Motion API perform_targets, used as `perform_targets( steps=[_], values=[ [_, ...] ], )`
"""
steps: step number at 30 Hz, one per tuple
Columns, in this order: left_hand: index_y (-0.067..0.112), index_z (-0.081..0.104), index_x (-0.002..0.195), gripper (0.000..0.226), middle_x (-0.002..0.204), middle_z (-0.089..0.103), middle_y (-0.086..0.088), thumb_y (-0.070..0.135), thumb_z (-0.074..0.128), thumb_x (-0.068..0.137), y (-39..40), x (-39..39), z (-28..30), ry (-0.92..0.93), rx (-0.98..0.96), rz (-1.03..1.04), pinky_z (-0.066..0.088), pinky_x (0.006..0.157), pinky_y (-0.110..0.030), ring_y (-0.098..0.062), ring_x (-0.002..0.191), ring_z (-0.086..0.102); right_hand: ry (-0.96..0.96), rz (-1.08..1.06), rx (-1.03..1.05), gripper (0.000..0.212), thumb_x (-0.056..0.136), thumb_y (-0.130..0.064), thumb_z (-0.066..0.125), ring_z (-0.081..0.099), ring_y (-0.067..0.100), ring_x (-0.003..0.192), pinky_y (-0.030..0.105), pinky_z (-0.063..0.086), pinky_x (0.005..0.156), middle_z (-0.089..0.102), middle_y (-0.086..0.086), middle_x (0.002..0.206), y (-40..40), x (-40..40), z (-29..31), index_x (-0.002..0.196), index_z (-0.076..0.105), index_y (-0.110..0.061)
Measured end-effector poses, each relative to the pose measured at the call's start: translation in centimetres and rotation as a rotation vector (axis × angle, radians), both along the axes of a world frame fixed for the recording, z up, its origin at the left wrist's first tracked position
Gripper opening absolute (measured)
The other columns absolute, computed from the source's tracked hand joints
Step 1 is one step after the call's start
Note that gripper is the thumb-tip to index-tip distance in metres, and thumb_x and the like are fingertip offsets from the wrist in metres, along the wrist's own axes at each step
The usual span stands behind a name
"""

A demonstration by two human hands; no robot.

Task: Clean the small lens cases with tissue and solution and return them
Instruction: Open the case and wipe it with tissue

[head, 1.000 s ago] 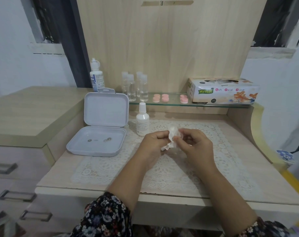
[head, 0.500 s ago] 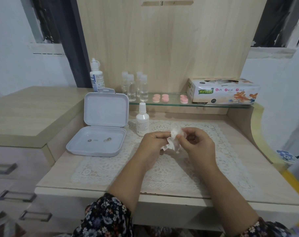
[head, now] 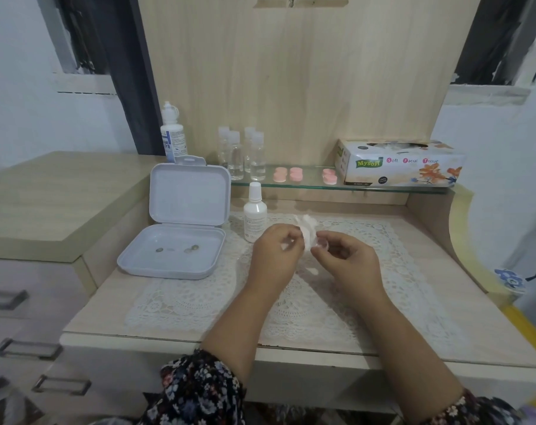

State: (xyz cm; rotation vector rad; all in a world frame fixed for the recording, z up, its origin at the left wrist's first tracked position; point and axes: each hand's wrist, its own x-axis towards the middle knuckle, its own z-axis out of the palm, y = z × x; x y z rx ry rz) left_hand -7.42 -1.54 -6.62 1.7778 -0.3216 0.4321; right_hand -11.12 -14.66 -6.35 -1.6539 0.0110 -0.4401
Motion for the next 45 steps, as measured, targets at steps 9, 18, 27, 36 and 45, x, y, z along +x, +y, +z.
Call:
perform_targets(
  steps=[9,18,27,36,45],
  values=[
    [0.013,0.070,0.085,0.006,0.086,0.069,0.005,0.009,0.066,0.082,0.5,-0.1,0.3,0.213,-0.037,-0.010,0.046,0.071,-0.021,-0.011,0.083,0.063,-0.014,0.055,-0.025,0.027,0.078,-0.001,0.076,0.069,0.002,0.079,0.010,0.050,0.069,0.074,-0.002,0.089,0.1,-0.2,0.1,0.096,0.074,-0.023],
    [0.021,0.059,0.090,0.008,0.084,0.066,0.004,0.014,0.060,0.089,0.1,-0.6,0.4,0.088,0.068,0.034,0.049,0.068,-0.028,-0.015,0.080,0.062,-0.074,0.022,-0.090,0.031,0.081,0.000,0.073,0.067,-0.002,0.084,0.010,0.051,0.075,0.071,-0.005,0.097,0.3,-0.2,-0.1,0.099,0.072,-0.025],
    [0.018,0.061,0.092,0.024,0.078,0.059,0.002,0.003,0.042,0.091,0.4,-0.8,0.6,-0.086,-0.079,0.013,0.038,0.059,-0.014,-0.004,0.063,0.048,-0.021,-0.037,0.071,0.023,0.082,-0.004,0.074,0.067,0.000,0.078,0.013,0.051,0.072,0.071,-0.009,0.086,-0.1,0.2,0.0,0.100,0.074,-0.019],
    [0.015,0.068,0.109,0.034,0.104,0.054,0.010,0.040,0.065,0.087,0.0,-0.2,-0.7,-0.080,0.258,-0.048,0.040,0.087,-0.017,-0.008,0.103,0.050,-0.004,-0.020,0.139,0.028,0.077,-0.005,0.078,0.070,0.013,0.088,0.021,0.057,0.080,0.074,0.003,0.093,-0.5,0.0,0.2,0.101,0.074,-0.021],
    [0.022,0.060,0.077,0.023,0.076,0.055,0.003,0.019,0.050,0.098,0.5,-0.6,1.3,0.221,0.072,-0.179,0.037,0.057,-0.017,-0.006,0.065,0.050,-0.055,0.021,0.089,0.034,0.073,-0.003,0.080,0.066,0.016,0.083,0.018,0.056,0.074,0.071,0.016,0.097,-0.2,-0.2,0.2,0.094,0.075,-0.029]
  ],
)
